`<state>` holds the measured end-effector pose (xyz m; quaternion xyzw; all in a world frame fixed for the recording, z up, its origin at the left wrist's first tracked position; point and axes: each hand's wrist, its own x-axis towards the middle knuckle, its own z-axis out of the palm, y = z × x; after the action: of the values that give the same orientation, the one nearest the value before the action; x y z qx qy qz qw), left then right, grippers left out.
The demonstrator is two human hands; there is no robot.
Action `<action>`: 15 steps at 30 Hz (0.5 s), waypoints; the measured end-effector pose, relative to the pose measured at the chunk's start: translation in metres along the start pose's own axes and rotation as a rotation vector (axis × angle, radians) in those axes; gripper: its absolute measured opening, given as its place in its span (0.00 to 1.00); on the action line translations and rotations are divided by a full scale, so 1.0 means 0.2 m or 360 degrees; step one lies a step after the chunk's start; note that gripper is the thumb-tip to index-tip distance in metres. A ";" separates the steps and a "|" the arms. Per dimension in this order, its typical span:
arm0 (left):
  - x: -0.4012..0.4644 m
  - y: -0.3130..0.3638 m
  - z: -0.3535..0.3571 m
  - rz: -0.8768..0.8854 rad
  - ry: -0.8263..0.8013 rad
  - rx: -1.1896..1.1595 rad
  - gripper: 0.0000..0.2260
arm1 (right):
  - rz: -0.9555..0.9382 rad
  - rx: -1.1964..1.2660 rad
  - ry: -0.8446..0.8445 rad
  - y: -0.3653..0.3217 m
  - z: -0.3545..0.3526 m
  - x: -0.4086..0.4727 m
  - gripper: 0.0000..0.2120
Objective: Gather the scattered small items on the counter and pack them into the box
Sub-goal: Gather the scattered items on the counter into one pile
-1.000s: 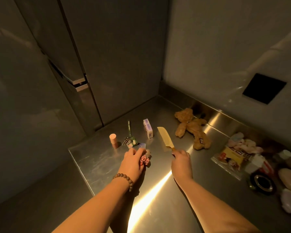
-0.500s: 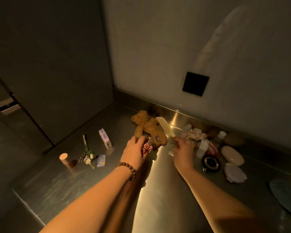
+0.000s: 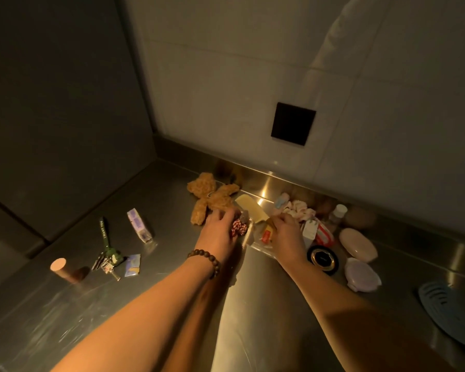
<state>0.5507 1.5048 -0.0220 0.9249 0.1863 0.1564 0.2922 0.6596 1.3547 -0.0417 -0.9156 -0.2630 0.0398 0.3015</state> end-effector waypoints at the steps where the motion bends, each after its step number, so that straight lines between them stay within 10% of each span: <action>1: 0.01 0.01 0.01 0.0022 0.0009 -0.0012 0.18 | -0.0048 0.0048 0.0037 -0.01 0.00 0.01 0.18; 7: 0.09 0.09 0.06 0.0187 0.0133 -0.0064 0.19 | -0.0253 0.0747 -0.0255 -0.20 -0.07 0.08 0.21; 15: 0.33 0.15 0.08 0.0207 0.0020 -0.0293 0.25 | 0.0020 0.0475 0.0268 -0.14 -0.10 0.29 0.16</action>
<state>0.6234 1.5026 -0.0043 0.9033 0.1124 0.1972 0.3640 0.7021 1.3924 -0.0051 -0.8624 -0.2223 0.0035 0.4547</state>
